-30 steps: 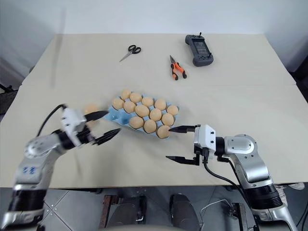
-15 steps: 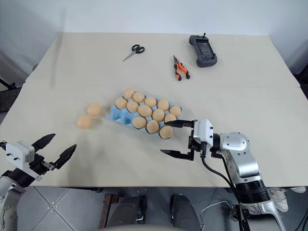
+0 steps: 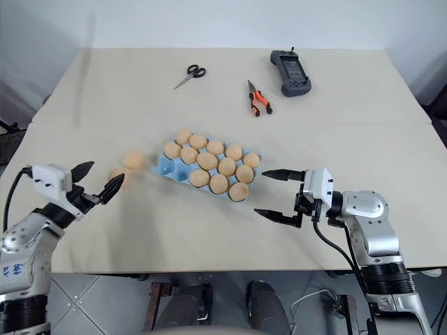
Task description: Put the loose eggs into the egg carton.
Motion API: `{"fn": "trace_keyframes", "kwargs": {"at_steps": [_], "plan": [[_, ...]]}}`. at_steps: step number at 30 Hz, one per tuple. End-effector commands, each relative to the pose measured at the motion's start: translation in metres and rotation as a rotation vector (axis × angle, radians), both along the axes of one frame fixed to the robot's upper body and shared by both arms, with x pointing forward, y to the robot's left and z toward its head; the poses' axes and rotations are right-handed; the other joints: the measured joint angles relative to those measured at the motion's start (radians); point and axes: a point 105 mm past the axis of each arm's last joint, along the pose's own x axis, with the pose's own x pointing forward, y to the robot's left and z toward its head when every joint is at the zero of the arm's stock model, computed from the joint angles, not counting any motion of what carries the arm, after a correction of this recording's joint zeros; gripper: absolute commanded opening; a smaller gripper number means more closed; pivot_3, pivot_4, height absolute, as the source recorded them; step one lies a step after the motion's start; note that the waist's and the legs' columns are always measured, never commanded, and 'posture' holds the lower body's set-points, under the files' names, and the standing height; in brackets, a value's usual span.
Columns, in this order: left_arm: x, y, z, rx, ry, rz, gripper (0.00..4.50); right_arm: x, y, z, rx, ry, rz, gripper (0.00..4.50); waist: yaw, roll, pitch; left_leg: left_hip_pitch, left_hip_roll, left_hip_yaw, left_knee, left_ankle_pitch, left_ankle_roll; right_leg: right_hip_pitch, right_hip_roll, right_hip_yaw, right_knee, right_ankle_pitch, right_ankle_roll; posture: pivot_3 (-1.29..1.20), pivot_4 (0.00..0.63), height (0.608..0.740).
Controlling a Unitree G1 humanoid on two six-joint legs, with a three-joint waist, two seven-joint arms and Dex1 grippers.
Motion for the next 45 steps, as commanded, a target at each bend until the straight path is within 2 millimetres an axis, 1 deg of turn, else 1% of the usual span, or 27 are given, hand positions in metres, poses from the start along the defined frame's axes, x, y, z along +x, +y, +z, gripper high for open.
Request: {"fn": "trace_keyframes", "kwargs": {"at_steps": [1, 3, 6, 8, 10, 12, 14, 15, 17, 20, 22, 23, 24, 25, 27, 30, 32, 36, 38, 39, 40, 42, 44, 45], "plan": [[0.008, 0.008, -0.008, 0.038, 0.04, 0.038, 4.4, -0.004, 0.002, 0.01, 0.017, -0.046, -0.005, 4.5, 0.002, 0.0, 0.0, 0.0, 0.0, 0.0, 0.0, 0.0, 0.0, 0.0, 0.0, 0.0, 0.001, 0.0, 0.0, 0.0, 0.15, 0.74], [0.012, 0.007, -0.014, 0.023, 0.062, 0.036, 4.4, -0.005, 0.003, 0.01, 0.02, -0.045, -0.008, 4.5, 0.004, 0.0, 0.0, 0.001, 0.0, 0.0, 0.0, 0.0, 0.0, -0.001, 0.0, 0.0, 0.003, 0.0, 0.0, 0.0, 0.15, 0.74], [0.012, 0.003, -0.019, 0.009, 0.08, 0.015, 3.88, -0.006, 0.003, 0.01, 0.02, -0.043, -0.013, 4.5, 0.005, 0.0, 0.0, 0.001, 0.0, 0.0, 0.001, 0.0, 0.0, -0.001, 0.0, -0.001, 0.003, 0.0, 0.0, 0.0, 0.15, 0.74], [0.011, 0.007, -0.016, 0.018, 0.062, 0.038, 3.26, -0.007, 0.002, 0.009, 0.018, -0.041, -0.017, 4.5, 0.005, -0.001, 0.0, 0.0, 0.0, 0.0, 0.002, 0.0, 0.0, 0.0, 0.0, 0.0, 0.003, 0.0, 0.0, 0.0, 0.15, 0.74], [0.007, 0.009, -0.008, 0.025, 0.022, 0.027, 2.6, -0.007, 0.001, 0.009, 0.016, -0.04, -0.022, 4.5, 0.004, -0.001, 0.0, 0.0, 0.0, 0.0, 0.002, 0.0, -0.001, 0.0, 0.0, 0.0, 0.003, 0.0, 0.0, 0.0, 0.15, 0.74], [0.002, 0.002, 0.007, 0.018, -0.047, -0.037, 1.96, -0.007, 0.001, 0.008, 0.013, -0.038, -0.025, 4.5, 0.003, -0.001, 0.0, 0.001, 0.0, 0.0, 0.002, 0.0, -0.001, 0.0, 0.0, 0.0, 0.003, 0.0, 0.0, 0.0, 0.15, 0.74], [-0.003, -0.008, 0.018, 0.035, -0.08, -0.114, 1.63, -0.008, 0.0, 0.008, 0.01, -0.035, -0.025, 4.5, 0.004, -0.001, 0.0, 0.0, 0.0, 0.0, 0.001, 0.0, -0.001, 0.0, 0.0, 0.0, 0.003, 0.0, 0.0, 0.0, 0.15, 0.74], [-0.005, -0.015, 0.022, 0.061, -0.08, -0.159, 1.63, -0.009, -0.001, 0.008, 0.019, -0.028, -0.03, 4.5, 0.004, -0.001, 0.0, 0.001, 0.0, 0.0, 0.001, 0.0, -0.001, 0.0, 0.0, 0.0, 0.003, 0.0, 0.0, 0.0, 0.15, 0.74], [-0.006, -0.022, 0.025, 0.092, -0.074, -0.203, 1.63, -0.009, -0.002, 0.01, 0.031, -0.02, -0.036, 4.5, 0.005, 0.0, 0.0, 0.001, 0.0, 0.0, 0.001, 0.0, -0.001, 0.0, 0.0, 0.0, 0.003, 0.0, 0.0, 0.0, 0.15, 0.74], [-0.004, -0.05, 0.035, 0.104, -0.083, -0.353, 1.63, -0.011, -0.001, 0.01, 0.059, 0.001, -0.042, 4.5, 0.009, 0.0, 0.0, 0.0, 0.0, 0.0, 0.001, 0.0, -0.001, 0.0, -0.001, 0.0, 0.002, 0.0, 0.0, 0.0, 0.15, 0.74], [0.004, -0.069, 0.038, 0.102, -0.085, -0.422, 1.63, -0.011, 0.005, 0.007, 0.083, 0.004, -0.046, 4.5, 0.014, 0.0, 0.0, 0.0, 0.0, 0.0, 0.002, 0.0, -0.001, 0.0, -0.001, 0.0, 0.002, 0.0, 0.0, 0.0, 0.15, 0.74], [0.007, -0.075, 0.039, 0.101, -0.086, -0.445, 1.63, -0.01, 0.007, 0.005, 0.094, 0.004, -0.048, 4.5, 0.015, -0.001, 0.0, 0.0, 0.0, 0.0, 0.002, 0.0, -0.001, 0.0, -0.001, 0.0, 0.002, 0.0, 0.0, 0.0, 0.15, 0.74], [0.015, -0.091, 0.039, 0.098, -0.084, -0.502, 1.63, -0.009, 0.011, 0.002, 0.121, 0.008, -0.065, 4.5, 0.018, -0.001, 0.0, 0.0, 0.0, 0.0, 0.002, 0.001, -0.001, 0.0, -0.001, 0.0, 0.003, 0.0, 0.0, 0.0, 0.15, 0.74], [0.023, -0.102, 0.038, 0.101, -0.073, -0.538, 1.63, -0.007, 0.014, 0.001, 0.151, 0.009, -0.086, 4.5, 0.021, -0.001, 0.0, 0.001, 0.0, 0.0, 0.002, 0.001, -0.001, 0.0, -0.001, 0.0, 0.003, 0.0, 0.0, 0.0, 0.15, 0.74], [0.033, -0.116, 0.035, 0.103, -0.057, -0.582, 1.63, -0.005, 0.017, -0.001, 0.181, 0.009, -0.111, 4.5, 0.027, 0.0, 0.0, 0.001, 0.0, 0.0, 0.003, 0.001, -0.001, 0.0, 0.0, 0.0, 0.004, 0.0, 0.0, 0.0, 0.15, 0.74], [0.042, -0.123, 0.026, 0.119, -0.016, -0.6, 1.63, -0.004, 0.019, -0.002, 0.185, 0.0, -0.133, 4.5, 0.019, 0.0, 0.0, 0.0, 0.0, 0.002, 0.003, 0.001, -0.001, -0.001, 0.0, 0.001, 0.004, 0.0, 0.0, 0.0, 0.15, 0.74], [0.044, -0.124, 0.02, 0.123, 0.006, -0.611, 1.63, -0.004, 0.021, -0.002, 0.188, -0.004, -0.138, 4.5, 0.012, -0.001, 0.0, 0.001, 0.0, 0.002, 0.002, 0.001, -0.001, -0.001, 0.0, 0.001, 0.005, 0.0, 0.001, 0.0, 0.15, 0.74], [0.044, -0.125, 0.014, 0.127, 0.022, -0.623, 1.63, -0.004, 0.021, 0.0, 0.193, -0.019, -0.146, 4.5, 0.011, -0.001, 0.0, 0.001, 0.0, 0.0, 0.002, 0.0, -0.002, -0.002, 0.0, -0.001, 0.007, 0.0, 0.001, 0.0, 0.15, 0.74], [0.046, -0.123, 0.016, 0.131, 0.007, -0.602, 2.28, -0.004, 0.02, 0.002, 0.193, -0.022, -0.148, 4.5, 0.011, -0.001, 0.0, 0.0, 0.0, 0.0, 0.003, 0.0, -0.002, -0.002, 0.0, -0.001, 0.006, 0.0, 0.001, 0.0, 0.15, 0.74], [0.047, -0.122, 0.017, 0.129, 0.003, -0.598, 2.5, -0.004, 0.019, 0.002, 0.193, -0.024, -0.149, 4.5, 0.011, -0.001, 0.0, 0.0, 0.0, 0.0, 0.003, 0.0, -0.002, -0.001, 0.0, -0.001, 0.006, 0.0, 0.001, 0.0, 0.15, 0.74], [0.047, -0.122, 0.018, 0.127, 0.001, -0.597, 2.83, -0.003, 0.019, 0.003, 0.193, -0.024, -0.149, 4.5, 0.011, -0.001, 0.0, 0.0, 0.0, 0.001, 0.004, 0.001, -0.001, -0.001, 0.0, 0.0, 0.006, 0.0, 0.001, 0.0, 0.15, 0.74], [0.041, -0.124, 0.026, 0.101, -0.024, -0.632, 3.51, -0.003, 0.02, 0.002, 0.188, -0.025, -0.142, 4.5, 0.01, -0.001, 0.0, 0.0, 0.0, 0.001, 0.004, 0.001, -0.001, -0.001, 0.0, 0.0, 0.006, 0.0, 0.001, 0.0, 0.15, 0.74], [0.035, -0.117, 0.034, 0.11, -0.055, -0.618, 4.16, -0.002, 0.021, 0.002, 0.187, -0.024, -0.135, 4.5, 0.007, -0.001, 0.0, 0.0, 0.0, 0.001, 0.005, 0.001, -0.001, -0.001, 0.0, 0.0, 0.007, 0.0, 0.0, 0.0, 0.15, 0.74], [0.031, -0.109, 0.038, 0.116, -0.067, -0.598, 4.16, -0.002, 0.021, 0.003, 0.188, -0.024, -0.132, 4.5, 0.004, -0.001, 0.0, 0.0, 0.0, 0.001, 0.005, 0.001, -0.001, -0.001, 0.0, 0.0, 0.007, 0.0, 0.0, 0.0, 0.15, 0.74]]}}
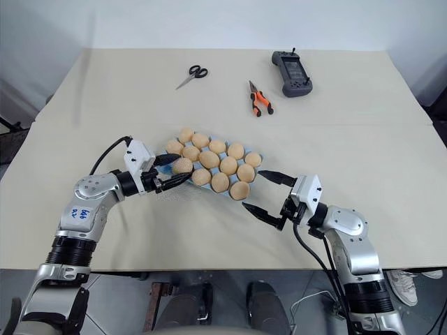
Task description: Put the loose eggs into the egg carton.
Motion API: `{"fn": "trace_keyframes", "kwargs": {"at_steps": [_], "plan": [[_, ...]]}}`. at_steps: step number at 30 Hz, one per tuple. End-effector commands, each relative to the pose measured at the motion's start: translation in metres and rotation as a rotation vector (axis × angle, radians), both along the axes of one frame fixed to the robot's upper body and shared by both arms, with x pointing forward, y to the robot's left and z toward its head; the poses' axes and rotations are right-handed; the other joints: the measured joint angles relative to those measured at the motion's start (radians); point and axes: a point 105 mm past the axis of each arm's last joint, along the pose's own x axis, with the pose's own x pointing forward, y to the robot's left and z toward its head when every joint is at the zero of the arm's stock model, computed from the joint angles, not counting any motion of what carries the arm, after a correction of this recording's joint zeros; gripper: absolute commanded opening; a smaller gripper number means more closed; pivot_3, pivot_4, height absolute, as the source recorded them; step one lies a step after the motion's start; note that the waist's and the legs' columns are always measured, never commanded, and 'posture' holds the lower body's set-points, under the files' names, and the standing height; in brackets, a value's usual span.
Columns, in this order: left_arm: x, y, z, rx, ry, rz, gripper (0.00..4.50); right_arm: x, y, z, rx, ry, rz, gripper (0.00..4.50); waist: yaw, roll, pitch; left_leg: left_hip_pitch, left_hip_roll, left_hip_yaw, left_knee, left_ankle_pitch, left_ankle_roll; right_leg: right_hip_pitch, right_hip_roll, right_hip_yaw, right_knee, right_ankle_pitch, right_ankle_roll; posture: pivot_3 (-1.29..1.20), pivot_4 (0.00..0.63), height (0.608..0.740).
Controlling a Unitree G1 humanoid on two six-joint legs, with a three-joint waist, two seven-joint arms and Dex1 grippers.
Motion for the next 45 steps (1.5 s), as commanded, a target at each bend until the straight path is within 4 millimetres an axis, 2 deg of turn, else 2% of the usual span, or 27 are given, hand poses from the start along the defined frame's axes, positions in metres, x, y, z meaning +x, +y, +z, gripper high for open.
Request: {"fn": "trace_keyframes", "kwargs": {"at_steps": [1, 4, 6, 7, 9, 12, 15, 19, 22, 27, 36, 39, 42, 45], "plan": [[-0.014, 0.02, 0.029, -0.011, -0.1, 0.032, 4.16, -0.002, 0.001, 0.014, 0.015, -0.062, 0.021, 4.5, -0.008, 0.0, 0.0, 0.0, 0.0, 0.0, 0.0, 0.0, 0.0, 0.0, 0.0, 0.0, 0.0, 0.0, 0.0, 0.0, 0.15, 0.74], [-0.029, 0.041, 0.037, -0.034, -0.116, 0.083, 4.16, 0.0, 0.002, 0.017, 0.019, -0.067, 0.033, 4.5, -0.011, 0.0, 0.0, 0.002, 0.0, 0.001, -0.002, 0.0, 0.0, 0.0, 0.0, 0.001, 0.0, 0.0, 0.0, 0.0, 0.15, 0.74], [-0.041, 0.062, 0.038, -0.051, -0.124, 0.152, 4.16, 0.001, 0.004, 0.02, 0.032, -0.067, 0.055, 4.5, -0.008, 0.0, 0.0, 0.002, 0.001, 0.001, -0.003, 0.0, -0.001, -0.001, 0.0, 0.0, 0.0, 0.0, 0.0, 0.0, 0.15, 0.74], [-0.046, 0.074, 0.036, -0.062, -0.125, 0.201, 4.16, 0.001, 0.006, 0.021, 0.04, -0.063, 0.07, 4.5, -0.008, 0.0, 0.0, 0.002, 0.001, 0.001, -0.003, 0.0, -0.001, -0.001, 0.0, 0.0, 0.0, 0.0, 0.0, 0.0, 0.15, 0.74], [-0.055, 0.1, 0.032, -0.107, -0.132, 0.317, 4.5, -0.001, 0.012, 0.021, 0.05, -0.053, 0.116, 4.5, -0.005, 0.0, 0.0, 0.002, 0.001, 0.0, -0.003, -0.001, 0.0, 0.0, 0.0, 0.0, -0.001, 0.0, 0.0, 0.0, 0.15, 0.74], [-0.068, 0.134, 0.021, -0.136, -0.132, 0.505, 4.5, -0.008, 0.024, 0.016, 0.024, -0.058, 0.201, 4.5, -0.004, 0.0, 0.0, 0.001, 0.001, 0.0, -0.003, -0.001, 0.0, 0.0, 0.0, 0.0, -0.002, 0.0, 0.0, 0.0, 0.15, 0.74], [-0.08, 0.153, 0.008, -0.148, -0.109, 0.619, 4.5, -0.009, 0.027, 0.016, 0.02, -0.056, 0.23, 4.5, -0.001, 0.0, 0.0, 0.001, 0.001, 0.0, -0.003, -0.001, 0.0, 0.0, -0.001, 0.0, -0.003, 0.0, 0.0, 0.0, 0.15, 0.74], [-0.088, 0.158, 0.0, -0.183, -0.092, 0.672, 4.5, -0.006, 0.025, 0.016, 0.016, -0.054, 0.233, 4.5, 0.001, -0.001, -0.001, 0.001, 0.001, 0.0, -0.003, -0.001, 0.001, 0.001, -0.001, 0.0, -0.004, 0.0, 0.0, 0.0, 0.15, 0.74], [-0.084, 0.151, -0.005, -0.203, -0.07, 0.664, 4.5, -0.003, 0.021, 0.017, 0.006, -0.055, 0.219, 4.5, -0.001, -0.001, -0.001, 0.001, 0.001, 0.0, -0.003, -0.001, 0.001, 0.001, -0.001, 0.0, -0.004, 0.0, -0.001, 0.0, 0.15, 0.74], [-0.057, 0.125, -0.005, -0.246, -0.051, 0.591, 4.5, 0.001, 0.012, 0.017, -0.017, -0.054, 0.191, 4.5, 0.003, -0.001, -0.001, 0.001, 0.001, 0.0, -0.003, -0.001, 0.001, 0.001, -0.001, 0.0, -0.004, 0.0, -0.001, 0.0, 0.15, 0.74], [0.012, 0.103, 0.004, -0.214, -0.082, 0.603, 4.5, -0.001, 0.008, 0.012, -0.027, -0.042, 0.16, 4.5, -0.004, -0.002, -0.001, 0.001, 0.001, 0.001, -0.003, -0.001, 0.001, 0.0, 0.0, -0.001, -0.003, 0.001, 0.0, 0.0, 0.15, 0.74], [0.023, 0.1, 0.001, -0.203, -0.061, 0.607, 4.5, -0.002, 0.009, 0.011, -0.024, -0.04, 0.154, 4.5, -0.004, -0.002, -0.001, 0.001, 0.001, 0.001, -0.003, -0.001, 0.0, 0.0, 0.0, -0.002, -0.002, 0.001, 0.0, 0.0, 0.15, 0.74], [0.032, 0.097, -0.012, -0.14, -0.014, 0.606, 4.5, -0.003, 0.009, 0.011, -0.022, -0.039, 0.149, 4.5, -0.002, -0.002, -0.001, 0.001, 0.001, 0.001, -0.003, -0.002, 0.0, -0.001, 0.0, -0.004, -0.001, 0.001, 0.0, 0.0, 0.15, 0.74], [0.034, 0.102, -0.012, -0.157, 0.002, 0.617, 3.91, -0.002, 0.009, 0.013, -0.017, -0.045, 0.142, 4.5, -0.004, -0.002, -0.001, 0.001, 0.001, 0.001, -0.002, -0.002, 0.0, -0.001, -0.001, -0.004, -0.001, 0.001, 0.0, 0.0, 0.15, 0.74]]}}
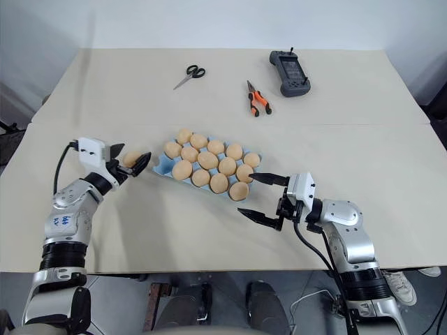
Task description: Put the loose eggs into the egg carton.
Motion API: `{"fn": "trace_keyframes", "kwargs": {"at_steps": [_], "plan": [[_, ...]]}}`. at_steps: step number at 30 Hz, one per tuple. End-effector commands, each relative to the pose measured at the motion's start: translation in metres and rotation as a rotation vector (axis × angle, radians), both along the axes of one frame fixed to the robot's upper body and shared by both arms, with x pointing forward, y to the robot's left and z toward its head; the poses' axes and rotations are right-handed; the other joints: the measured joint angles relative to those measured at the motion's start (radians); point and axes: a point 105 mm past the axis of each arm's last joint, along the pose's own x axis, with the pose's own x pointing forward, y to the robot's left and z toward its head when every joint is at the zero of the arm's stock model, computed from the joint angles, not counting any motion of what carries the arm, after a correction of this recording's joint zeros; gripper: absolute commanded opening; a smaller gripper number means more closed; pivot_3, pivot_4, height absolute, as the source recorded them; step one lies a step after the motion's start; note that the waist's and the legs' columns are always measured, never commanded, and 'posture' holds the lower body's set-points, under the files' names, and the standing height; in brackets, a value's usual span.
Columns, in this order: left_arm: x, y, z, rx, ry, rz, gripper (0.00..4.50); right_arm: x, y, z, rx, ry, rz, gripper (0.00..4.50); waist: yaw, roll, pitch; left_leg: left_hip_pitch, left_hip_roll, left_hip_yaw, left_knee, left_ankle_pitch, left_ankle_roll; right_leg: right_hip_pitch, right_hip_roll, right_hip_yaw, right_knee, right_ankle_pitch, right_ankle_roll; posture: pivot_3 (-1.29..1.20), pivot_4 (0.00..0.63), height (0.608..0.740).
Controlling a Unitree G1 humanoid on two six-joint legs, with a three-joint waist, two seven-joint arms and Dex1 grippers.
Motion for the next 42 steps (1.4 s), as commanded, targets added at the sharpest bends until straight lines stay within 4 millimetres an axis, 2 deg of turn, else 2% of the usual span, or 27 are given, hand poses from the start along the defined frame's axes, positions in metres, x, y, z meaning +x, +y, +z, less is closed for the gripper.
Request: {"fn": "trace_keyframes", "kwargs": {"at_steps": [1, 3, 6, 8, 10, 12, 15, 18, 23, 28, 32, 37, 42], "plan": [[0.001, 0.007, 0.012, 0.015, -0.032, 0.006, 3.61, -0.002, 0.0, 0.013, 0.017, -0.056, -0.003, 4.5, 0.0, 0.0, 0.0, 0.0, 0.0, 0.0, 0.0, 0.0, 0.0, 0.0, 0.0, 0.0, 0.0, 0.0, 0.0, 0.0, 0.15, 0.74], [-0.001, 0.007, 0.011, 0.017, -0.027, -0.005, 3.02, -0.002, 0.0, 0.013, 0.018, -0.057, -0.004, 4.5, 0.002, 0.0, 0.0, 0.0, 0.0, 0.0, 0.0, 0.0, 0.0, 0.0, 0.0, 0.0, 0.0, 0.0, 0.0, 0.0, 0.15, 0.74], [-0.003, 0.008, 0.02, -0.005, -0.076, -0.02, 2.06, -0.002, 0.001, 0.013, 0.019, -0.056, -0.003, 4.5, 0.003, 0.0, 0.0, 0.0, 0.0, 0.0, 0.001, 0.0, 0.0, 0.0, 0.0, 0.0, 0.0, 0.0, 0.0, 0.0, 0.15, 0.74], [-0.008, 0.001, 0.037, -0.021, -0.154, -0.086, 1.72, -0.002, 0.001, 0.012, 0.018, -0.054, -0.003, 4.5, 0.002, 0.0, 0.0, 0.0, 0.0, 0.0, 0.001, 0.0, 0.0, 0.0, 0.0, 0.0, 0.0, 0.0, 0.0, 0.0, 0.15, 0.74], [-0.016, -0.01, 0.053, -0.019, -0.218, -0.188, 1.69, -0.001, 0.001, 0.012, 0.016, -0.052, -0.003, 4.5, 0.002, 0.0, 0.0, 0.0, 0.0, 0.0, 0.001, 0.0, 0.0, 0.0, 0.0, 0.0, 0.0, 0.0, 0.0, 0.0, 0.15, 0.74], [-0.022, -0.022, 0.057, 0.006, -0.222, -0.276, 1.69, -0.001, 0.001, 0.011, 0.014, -0.051, -0.003, 4.5, 0.002, 0.0, 0.0, 0.0, 0.0, 0.0, 0.001, 0.0, -0.001, 0.0, 0.0, 0.0, 0.0, 0.0, 0.0, 0.0, 0.15, 0.74], [-0.028, -0.041, 0.053, 0.05, -0.185, -0.391, 1.69, -0.001, 0.001, 0.011, 0.013, -0.052, -0.006, 4.5, 0.002, 0.0, 0.0, 0.0, 0.0, 0.0, 0.001, 0.0, -0.001, 0.0, 0.0, 0.0, 0.0, 0.0, 0.0, 0.0, 0.15, 0.74], [-0.028, -0.05, 0.052, 0.055, -0.179, -0.42, 1.69, -0.001, 0.001, 0.011, 0.012, -0.054, -0.007, 4.5, 0.002, 0.0, 0.0, 0.0, 0.0, 0.0, 0.001, 0.0, 0.0, 0.001, 0.0, 0.0, 0.0, 0.0, 0.0, 0.0, 0.15, 0.74], [-0.019, -0.06, 0.031, 0.072, -0.119, -0.433, 1.69, -0.003, 0.0, 0.011, 0.013, -0.059, -0.028, 4.5, 0.002, 0.0, 0.0, 0.0, 0.0, 0.0, 0.001, 0.0, 0.0, 0.001, 0.0, 0.0, 0.0, 0.0, 0.0, 0.0, 0.15, 0.74], [-0.019, -0.063, 0.029, 0.056, -0.126, -0.445, 3.29, -0.005, -0.007, 0.015, 0.007, -0.062, -0.052, 4.5, 0.002, 0.0, 0.0, 0.0, 0.0, 0.0, 0.001, 0.0, 0.0, 0.001, 0.0, 0.0, -0.001, 0.0, 0.0, 0.0, 0.15, 0.74], [-0.03, -0.051, 0.037, 0.081, -0.171, -0.425, 4.49, -0.007, -0.009, 0.015, -0.003, -0.059, -0.052, 4.5, 0.0, 0.0, 0.0, 0.0, 0.0, -0.001, 0.001, 0.0, 0.0, 0.001, 0.0, 0.0, 0.0, 0.0, 0.0, 0.0, 0.15, 0.74], [-0.067, -0.022, 0.048, 0.168, -0.183, -0.449, 4.49, -0.007, -0.016, 0.014, -0.024, -0.052, -0.058, 4.5, -0.004, 0.0, 0.0, 0.0, 0.001, 0.0, -0.001, 0.0, 0.0, 0.0, 0.0, 0.001, -0.001, 0.0, 0.0, 0.0, 0.15, 0.74], [-0.11, 0.01, 0.027, 0.32, -0.054, -0.464, 4.49, -0.005, -0.028, 0.008, -0.073, -0.034, -0.055, 4.5, -0.001, 0.001, 0.0, 0.0, 0.001, -0.001, -0.003, 0.0, 0.0, 0.001, 0.0, 0.001, -0.004, -0.001, -0.002, 0.0, 0.15, 0.74]]}}
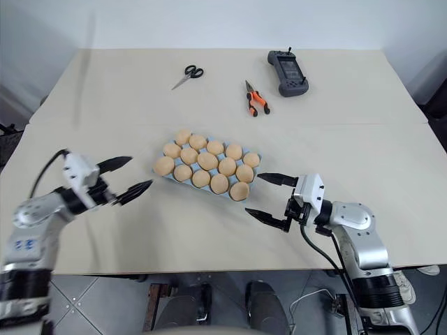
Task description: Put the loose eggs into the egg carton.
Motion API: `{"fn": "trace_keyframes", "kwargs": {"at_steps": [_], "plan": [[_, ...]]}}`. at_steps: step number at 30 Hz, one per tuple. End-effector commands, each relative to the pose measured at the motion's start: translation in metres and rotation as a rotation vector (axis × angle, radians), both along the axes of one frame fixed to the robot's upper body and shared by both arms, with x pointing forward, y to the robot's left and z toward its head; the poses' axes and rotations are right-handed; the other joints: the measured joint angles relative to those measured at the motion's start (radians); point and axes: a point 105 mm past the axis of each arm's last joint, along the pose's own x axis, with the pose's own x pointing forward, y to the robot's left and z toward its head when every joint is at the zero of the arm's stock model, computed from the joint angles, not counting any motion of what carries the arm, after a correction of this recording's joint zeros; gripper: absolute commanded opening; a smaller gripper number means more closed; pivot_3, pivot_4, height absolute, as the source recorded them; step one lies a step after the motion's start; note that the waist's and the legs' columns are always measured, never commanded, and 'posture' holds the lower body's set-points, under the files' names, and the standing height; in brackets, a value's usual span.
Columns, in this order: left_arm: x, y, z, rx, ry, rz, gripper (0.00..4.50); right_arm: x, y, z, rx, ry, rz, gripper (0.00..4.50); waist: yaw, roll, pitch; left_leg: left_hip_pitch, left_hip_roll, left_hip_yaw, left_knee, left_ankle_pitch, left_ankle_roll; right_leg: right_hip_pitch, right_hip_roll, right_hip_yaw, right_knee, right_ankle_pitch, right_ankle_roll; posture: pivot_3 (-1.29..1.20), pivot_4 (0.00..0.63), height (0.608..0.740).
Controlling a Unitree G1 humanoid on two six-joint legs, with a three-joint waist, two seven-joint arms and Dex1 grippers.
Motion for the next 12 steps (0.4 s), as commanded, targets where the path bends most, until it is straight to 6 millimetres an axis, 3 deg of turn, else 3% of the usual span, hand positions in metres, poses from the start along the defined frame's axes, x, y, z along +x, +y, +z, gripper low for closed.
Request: {"fn": "trace_keyframes", "kwargs": {"at_steps": [1, 5, 12], "plan": [[-0.026, 0.01, 0.0, 0.092, -0.008, -0.023, 4.49, 0.0, -0.009, 0.006, -0.008, -0.028, 0.004, 4.5, 0.0, 0.0, 0.0, 0.0, 0.0, 0.0, 0.0, 0.0, 0.0, 0.0, 0.0, 0.0, -0.001, 0.0, -0.001, 0.0, 0.15, 0.74], [-0.047, 0.017, -0.008, 0.109, 0.022, 0.002, 4.49, 0.004, -0.011, 0.005, -0.013, -0.029, 0.002, 4.5, 0.003, 0.0, 0.0, -0.001, 0.0, 0.0, -0.001, 0.0, 0.001, 0.001, -0.001, 0.0, -0.005, -0.001, -0.002, 0.0, 0.15, 0.74], [-0.052, 0.003, -0.008, 0.06, -0.014, 0.024, 4.49, 0.009, -0.007, 0.005, -0.01, -0.034, 0.009, 4.5, 0.002, 0.001, 0.0, -0.001, 0.0, 0.0, -0.002, -0.001, 0.002, 0.001, -0.001, 0.0, -0.006, -0.001, -0.003, 0.0, 0.15, 0.74]]}}
